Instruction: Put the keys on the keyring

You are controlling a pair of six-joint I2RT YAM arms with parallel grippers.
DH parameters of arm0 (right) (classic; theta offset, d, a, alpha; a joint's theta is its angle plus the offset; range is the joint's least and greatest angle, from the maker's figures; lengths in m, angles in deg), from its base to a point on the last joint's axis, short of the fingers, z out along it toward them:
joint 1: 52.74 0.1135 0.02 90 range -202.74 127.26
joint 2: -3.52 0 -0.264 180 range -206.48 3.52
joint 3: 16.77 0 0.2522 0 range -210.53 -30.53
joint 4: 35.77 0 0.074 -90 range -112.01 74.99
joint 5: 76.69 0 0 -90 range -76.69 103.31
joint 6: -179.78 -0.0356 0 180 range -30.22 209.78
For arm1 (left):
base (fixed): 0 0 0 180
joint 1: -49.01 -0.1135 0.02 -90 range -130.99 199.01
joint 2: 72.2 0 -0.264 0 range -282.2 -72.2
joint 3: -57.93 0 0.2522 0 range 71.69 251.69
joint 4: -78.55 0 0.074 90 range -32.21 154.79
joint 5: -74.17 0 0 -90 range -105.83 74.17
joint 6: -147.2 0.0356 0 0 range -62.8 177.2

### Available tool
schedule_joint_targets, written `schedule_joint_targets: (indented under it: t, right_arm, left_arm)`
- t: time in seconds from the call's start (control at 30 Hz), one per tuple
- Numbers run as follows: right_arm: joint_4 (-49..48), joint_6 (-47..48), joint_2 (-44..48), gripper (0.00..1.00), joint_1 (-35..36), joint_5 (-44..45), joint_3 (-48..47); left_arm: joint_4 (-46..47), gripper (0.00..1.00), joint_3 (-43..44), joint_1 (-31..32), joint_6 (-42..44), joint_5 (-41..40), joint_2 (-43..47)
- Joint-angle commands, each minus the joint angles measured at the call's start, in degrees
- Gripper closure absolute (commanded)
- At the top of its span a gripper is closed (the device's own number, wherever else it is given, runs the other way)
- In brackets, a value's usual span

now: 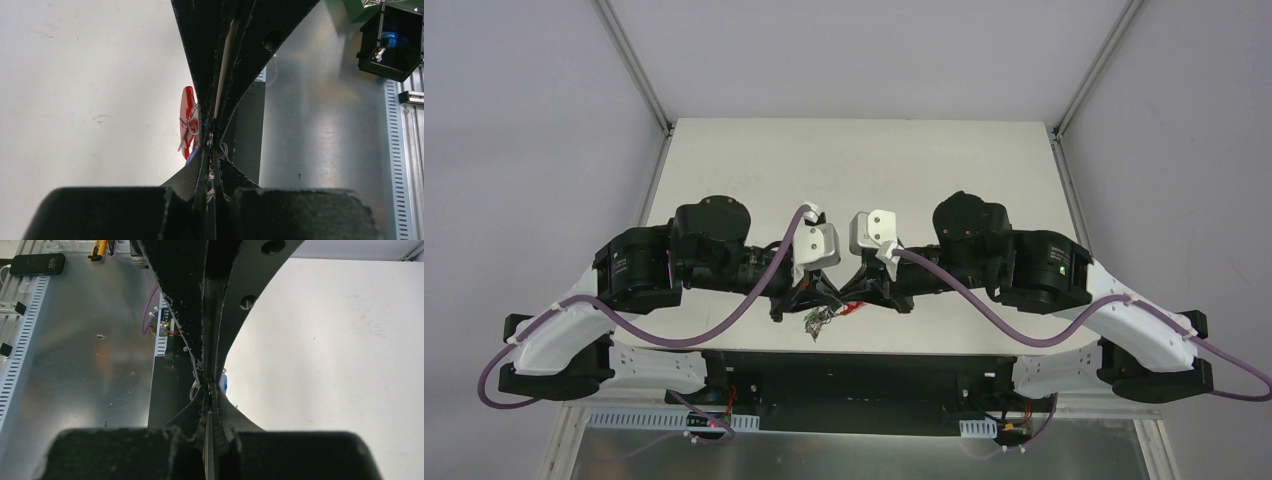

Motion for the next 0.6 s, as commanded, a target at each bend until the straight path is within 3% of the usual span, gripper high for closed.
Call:
schedule_joint_targets:
  t: [0.0, 0.13, 0.27, 0.57]
  right_arm:
    - [-3.7, -0.7, 0.7, 1.00, -0.1, -0.6, -1.1]
    - [-6.6, -1.5, 2.9, 1.00, -0.1, -0.6, 1.5]
    - [-12.9, -4.2, 7.2, 1.00, -0.1, 0.4, 6.7]
    - [-27.1, -8.3, 15.6, 1.00, -0.1, 1.2, 18.3]
  left_arm:
    - [0.9, 1.00, 1.0, 0.4, 0.3, 1.4, 0.1]
    - [0.9, 1.00, 0.5, 0.4, 1.4, 3.3, 0.5]
    - [1.8, 0.85, 0.7, 0.4, 2.8, 6.5, 1.8]
    - [10.7, 0.73, -4.0, 0.4, 4.5, 9.3, 8.2]
